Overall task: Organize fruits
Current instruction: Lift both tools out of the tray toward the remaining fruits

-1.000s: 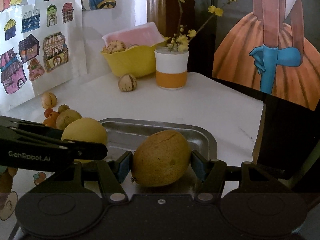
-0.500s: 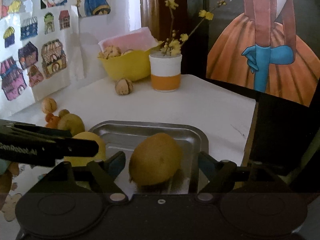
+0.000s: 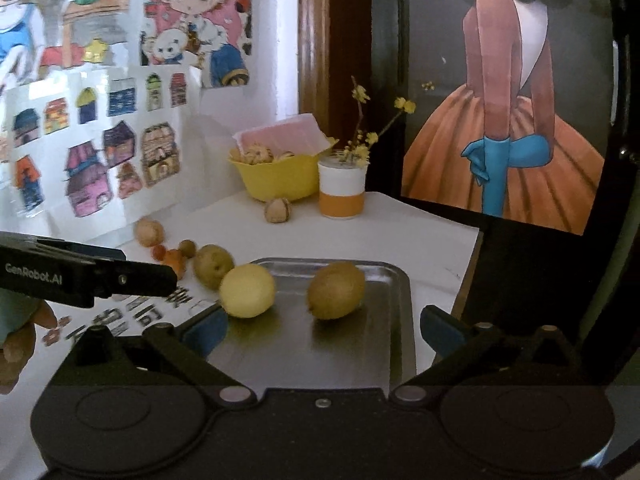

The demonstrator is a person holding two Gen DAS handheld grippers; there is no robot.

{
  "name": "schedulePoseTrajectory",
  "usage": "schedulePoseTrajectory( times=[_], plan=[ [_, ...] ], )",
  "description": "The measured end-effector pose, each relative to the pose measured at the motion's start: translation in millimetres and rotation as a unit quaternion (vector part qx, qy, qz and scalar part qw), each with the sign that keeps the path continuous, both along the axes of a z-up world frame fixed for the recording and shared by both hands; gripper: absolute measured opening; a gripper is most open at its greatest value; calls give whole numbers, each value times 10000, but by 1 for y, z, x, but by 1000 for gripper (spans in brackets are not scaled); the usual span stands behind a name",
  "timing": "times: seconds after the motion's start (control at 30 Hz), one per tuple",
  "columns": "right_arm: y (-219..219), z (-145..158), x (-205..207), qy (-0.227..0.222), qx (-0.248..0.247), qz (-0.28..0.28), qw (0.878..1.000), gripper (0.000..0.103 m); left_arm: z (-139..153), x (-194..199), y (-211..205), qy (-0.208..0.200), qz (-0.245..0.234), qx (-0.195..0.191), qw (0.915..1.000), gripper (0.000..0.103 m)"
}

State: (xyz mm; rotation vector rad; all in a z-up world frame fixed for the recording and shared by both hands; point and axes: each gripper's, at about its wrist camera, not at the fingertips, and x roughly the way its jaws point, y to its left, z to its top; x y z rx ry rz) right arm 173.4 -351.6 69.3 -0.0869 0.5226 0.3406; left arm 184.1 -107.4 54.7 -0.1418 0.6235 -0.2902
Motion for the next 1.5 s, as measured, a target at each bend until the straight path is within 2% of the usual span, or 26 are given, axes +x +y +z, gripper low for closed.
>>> schedulePoseTrajectory(
  times=[0.13, 0.33, 0.47, 0.8, 0.93, 1.13, 1.27, 1.4, 1.5],
  plan=[
    [4, 4, -35, 197, -85, -50, 9998, 102, -4, -29, 9, 134, -189, 128, 9996, 102],
    [18, -9, -78, 945, -401, -67, 9947, 102, -22, -67, 26, 589, -403, 324, 9969, 102],
    [30, -16, -97, 1274, -430, 41, 9909, 102, -32, -84, 41, 861, -457, 366, 9946, 102],
    [92, -10, -100, 1728, -502, 793, 9805, 102, -27, -88, 91, 1071, -178, 746, 9913, 102],
    [122, 2, -85, 1533, -603, 1125, 9799, 102, -20, -73, 113, 996, 228, 1073, 9890, 102],
    [157, 22, -47, 831, -851, 1382, 9832, 102, -13, -35, 141, 836, 714, 876, 9901, 102],
    [163, 40, -11, 442, -840, 1352, 9863, 102, -14, -5, 143, 795, 730, 777, 9911, 102],
    [162, 49, 27, 340, -756, 1310, 9879, 102, -17, 22, 133, 603, 632, 778, 9931, 102],
    [164, 43, 62, 397, -746, 1270, 9883, 102, -24, 39, 121, 510, 541, 724, 9946, 102]
  ],
)
